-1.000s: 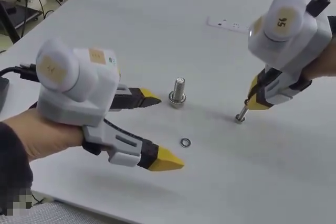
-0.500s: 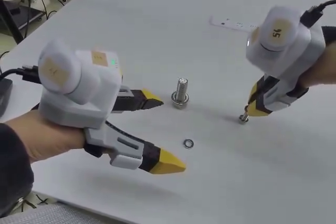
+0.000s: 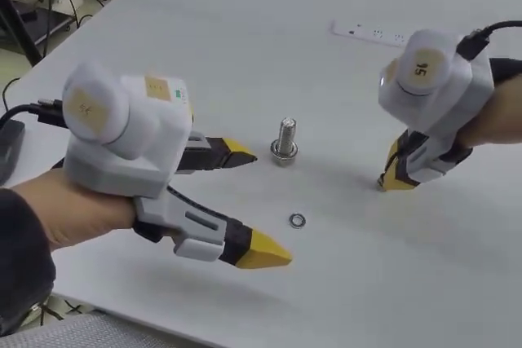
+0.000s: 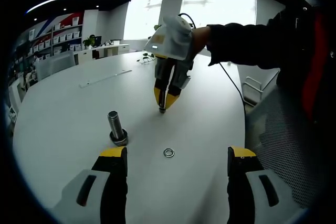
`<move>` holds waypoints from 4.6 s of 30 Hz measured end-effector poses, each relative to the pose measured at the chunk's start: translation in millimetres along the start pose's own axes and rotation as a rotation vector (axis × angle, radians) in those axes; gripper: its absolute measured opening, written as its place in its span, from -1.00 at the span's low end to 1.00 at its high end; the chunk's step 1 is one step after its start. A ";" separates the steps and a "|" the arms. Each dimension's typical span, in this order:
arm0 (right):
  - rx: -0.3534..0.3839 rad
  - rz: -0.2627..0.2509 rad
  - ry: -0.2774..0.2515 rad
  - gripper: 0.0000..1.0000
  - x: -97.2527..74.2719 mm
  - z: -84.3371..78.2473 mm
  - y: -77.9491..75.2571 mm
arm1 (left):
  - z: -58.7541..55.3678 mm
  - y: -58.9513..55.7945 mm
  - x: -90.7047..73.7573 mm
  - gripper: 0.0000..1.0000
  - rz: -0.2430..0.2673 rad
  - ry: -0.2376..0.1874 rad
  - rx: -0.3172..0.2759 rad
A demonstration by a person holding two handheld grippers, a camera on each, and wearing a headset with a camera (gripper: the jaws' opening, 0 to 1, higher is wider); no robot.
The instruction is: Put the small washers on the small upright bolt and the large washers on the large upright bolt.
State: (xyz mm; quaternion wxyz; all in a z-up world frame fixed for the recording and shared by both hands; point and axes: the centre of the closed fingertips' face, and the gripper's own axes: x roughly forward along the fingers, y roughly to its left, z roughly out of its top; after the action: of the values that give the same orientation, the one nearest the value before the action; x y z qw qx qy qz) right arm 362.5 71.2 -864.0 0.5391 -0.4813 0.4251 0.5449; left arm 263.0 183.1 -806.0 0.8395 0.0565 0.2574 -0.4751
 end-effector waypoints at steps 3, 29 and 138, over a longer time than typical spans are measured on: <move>-0.001 0.003 0.002 -0.72 6.0 -0.6 -1.8 | -0.7 0.4 -0.1 0.55 0.001 0.003 0.000; 0.045 -0.016 -0.030 -0.60 -6.0 -2.3 -5.1 | -0.7 0.5 0.4 0.55 -0.005 0.006 0.002; -0.211 0.087 -0.048 -0.63 25.6 95.2 78.3 | -8.9 -5.5 -42.5 0.52 0.096 -0.032 -0.012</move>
State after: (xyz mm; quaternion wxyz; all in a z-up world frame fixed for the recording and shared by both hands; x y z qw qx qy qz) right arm 279.4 164.8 -876.8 0.4711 -0.5034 0.3730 0.6209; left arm 237.4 215.8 -792.3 0.8656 0.0561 0.2440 -0.4337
